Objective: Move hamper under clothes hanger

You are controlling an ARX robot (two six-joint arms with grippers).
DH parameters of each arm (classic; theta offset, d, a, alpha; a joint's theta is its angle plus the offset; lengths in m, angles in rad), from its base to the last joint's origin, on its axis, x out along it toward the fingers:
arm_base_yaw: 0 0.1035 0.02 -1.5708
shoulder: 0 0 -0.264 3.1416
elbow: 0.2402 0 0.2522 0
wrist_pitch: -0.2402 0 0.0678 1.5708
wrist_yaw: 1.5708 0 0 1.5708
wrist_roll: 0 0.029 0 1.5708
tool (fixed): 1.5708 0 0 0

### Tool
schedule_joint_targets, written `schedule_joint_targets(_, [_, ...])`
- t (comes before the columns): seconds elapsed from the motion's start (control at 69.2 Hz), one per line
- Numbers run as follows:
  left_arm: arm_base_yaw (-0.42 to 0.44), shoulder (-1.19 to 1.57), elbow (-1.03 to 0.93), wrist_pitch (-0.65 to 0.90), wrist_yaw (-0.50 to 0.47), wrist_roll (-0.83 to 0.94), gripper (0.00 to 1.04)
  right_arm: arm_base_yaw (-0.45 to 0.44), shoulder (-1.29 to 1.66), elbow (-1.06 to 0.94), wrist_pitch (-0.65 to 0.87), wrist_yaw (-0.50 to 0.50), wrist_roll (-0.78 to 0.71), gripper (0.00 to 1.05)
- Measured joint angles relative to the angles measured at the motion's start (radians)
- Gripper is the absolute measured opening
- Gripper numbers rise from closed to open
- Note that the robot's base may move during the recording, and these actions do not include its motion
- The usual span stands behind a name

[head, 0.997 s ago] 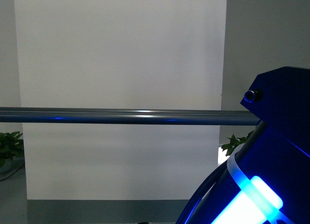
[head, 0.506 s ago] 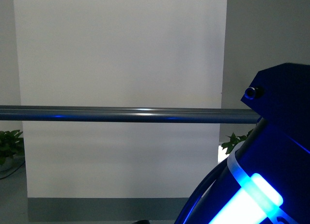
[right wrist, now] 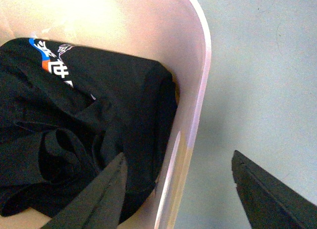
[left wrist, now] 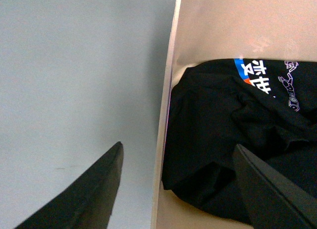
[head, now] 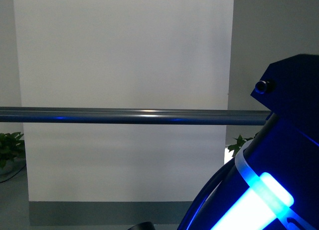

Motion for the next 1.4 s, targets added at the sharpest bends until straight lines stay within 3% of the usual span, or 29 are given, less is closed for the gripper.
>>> schedule_joint_targets(0.159, [0.000, 0.000, 0.000, 0.000, 0.000, 0.000, 0.97, 0.000, 0.000, 0.000, 0.000, 0.000, 0.000, 0.98])
schedule_joint_targets(0.202, [0.000, 0.000, 0.000, 0.000, 0.000, 0.001, 1.00, 0.000, 0.000, 0.000, 0.000, 0.000, 0.000, 0.99])
schedule_joint_targets(0.593, [0.000, 0.000, 0.000, 0.003, 0.002, 0.000, 0.98, 0.000, 0.000, 0.000, 0.000, 0.000, 0.000, 0.97])
schedule_joint_targets(0.679, [0.001, 0.003, -0.041, 0.205, 0.068, -0.076, 0.98, 0.000, 0.000, 0.000, 0.000, 0.001, 0.000, 0.97])
schedule_joint_targets(0.723, [0.001, -0.004, -0.046, 0.282, 0.092, -0.114, 0.98, 0.005, -0.002, -0.022, 0.076, 0.099, 0.039, 0.97])
schedule_joint_targets(0.824, [0.001, -0.057, -0.045, 0.301, 0.117, -0.160, 0.98, 0.019, -0.005, -0.068, 0.261, 0.343, 0.130, 0.97])
schedule_joint_targets(0.925, [0.001, -0.129, -0.045, 0.290, 0.143, -0.190, 0.98, 0.022, -0.036, -0.085, 0.329, 0.472, 0.180, 0.97])
schedule_joint_targets(1.402, [0.019, -0.417, -0.061, 0.263, 0.251, -0.248, 0.98, 0.037, -0.241, -0.087, 0.375, 0.570, 0.132, 0.97])
